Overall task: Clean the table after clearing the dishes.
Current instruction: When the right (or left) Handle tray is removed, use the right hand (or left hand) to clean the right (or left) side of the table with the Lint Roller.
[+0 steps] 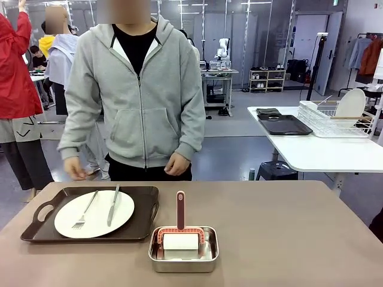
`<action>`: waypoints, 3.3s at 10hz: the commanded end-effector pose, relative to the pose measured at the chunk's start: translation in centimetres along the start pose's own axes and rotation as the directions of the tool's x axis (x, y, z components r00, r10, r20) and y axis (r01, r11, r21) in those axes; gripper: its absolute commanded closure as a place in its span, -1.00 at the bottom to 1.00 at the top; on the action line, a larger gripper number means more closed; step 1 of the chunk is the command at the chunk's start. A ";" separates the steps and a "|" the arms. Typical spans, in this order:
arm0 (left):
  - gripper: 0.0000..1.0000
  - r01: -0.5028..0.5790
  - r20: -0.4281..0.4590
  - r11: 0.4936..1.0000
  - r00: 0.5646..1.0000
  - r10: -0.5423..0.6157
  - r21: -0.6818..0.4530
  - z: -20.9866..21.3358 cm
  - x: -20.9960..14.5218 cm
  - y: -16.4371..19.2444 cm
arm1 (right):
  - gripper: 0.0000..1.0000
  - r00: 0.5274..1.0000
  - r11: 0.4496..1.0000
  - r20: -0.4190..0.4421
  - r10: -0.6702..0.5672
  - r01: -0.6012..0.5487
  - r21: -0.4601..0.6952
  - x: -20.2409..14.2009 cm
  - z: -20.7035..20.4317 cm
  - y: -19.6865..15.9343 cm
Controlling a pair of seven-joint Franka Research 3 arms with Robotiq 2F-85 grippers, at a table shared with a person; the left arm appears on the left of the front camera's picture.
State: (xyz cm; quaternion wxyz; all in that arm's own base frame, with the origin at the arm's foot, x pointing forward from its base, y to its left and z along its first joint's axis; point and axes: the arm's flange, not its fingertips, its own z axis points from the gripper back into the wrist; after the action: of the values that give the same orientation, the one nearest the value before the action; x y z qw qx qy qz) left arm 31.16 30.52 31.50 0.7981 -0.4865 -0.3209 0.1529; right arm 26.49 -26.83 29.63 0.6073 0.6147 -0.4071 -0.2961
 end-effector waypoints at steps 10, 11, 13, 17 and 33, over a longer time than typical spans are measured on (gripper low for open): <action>-1.00 0.001 -0.003 1.000 1.000 -0.001 0.003 0.4 -0.2 0.0 | -1.00 1.000 1.000 -0.016 0.018 -0.018 -0.012 -0.3 0.1 0.5; -1.00 0.001 -0.003 1.000 1.000 -0.001 0.003 0.4 -0.2 0.0 | -1.00 1.000 1.000 -0.016 0.018 -0.018 -0.012 -0.3 0.1 0.5; -1.00 0.001 -0.003 1.000 1.000 -0.001 0.003 0.4 -0.2 0.0 | -1.00 1.000 1.000 -0.016 0.018 -0.018 -0.012 -0.3 0.1 0.5; -1.00 0.001 -0.003 1.000 1.000 -0.001 0.003 0.4 -0.2 0.0 | -1.00 1.000 1.000 -0.016 0.018 -0.018 -0.012 -0.3 0.1 0.5; -1.00 0.879 -0.506 0.306 0.087 -0.858 -0.367 -29.3 -13.3 -44.3 | -1.00 1.000 1.000 -0.016 0.018 -0.018 -0.012 -0.3 0.1 0.5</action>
State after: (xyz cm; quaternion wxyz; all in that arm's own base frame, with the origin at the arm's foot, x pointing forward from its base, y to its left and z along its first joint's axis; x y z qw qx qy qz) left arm 36.87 -19.01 56.00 0.7833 -0.2141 -0.2526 -0.5260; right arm 26.61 -27.00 29.72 0.6094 0.6134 -0.4073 -0.2943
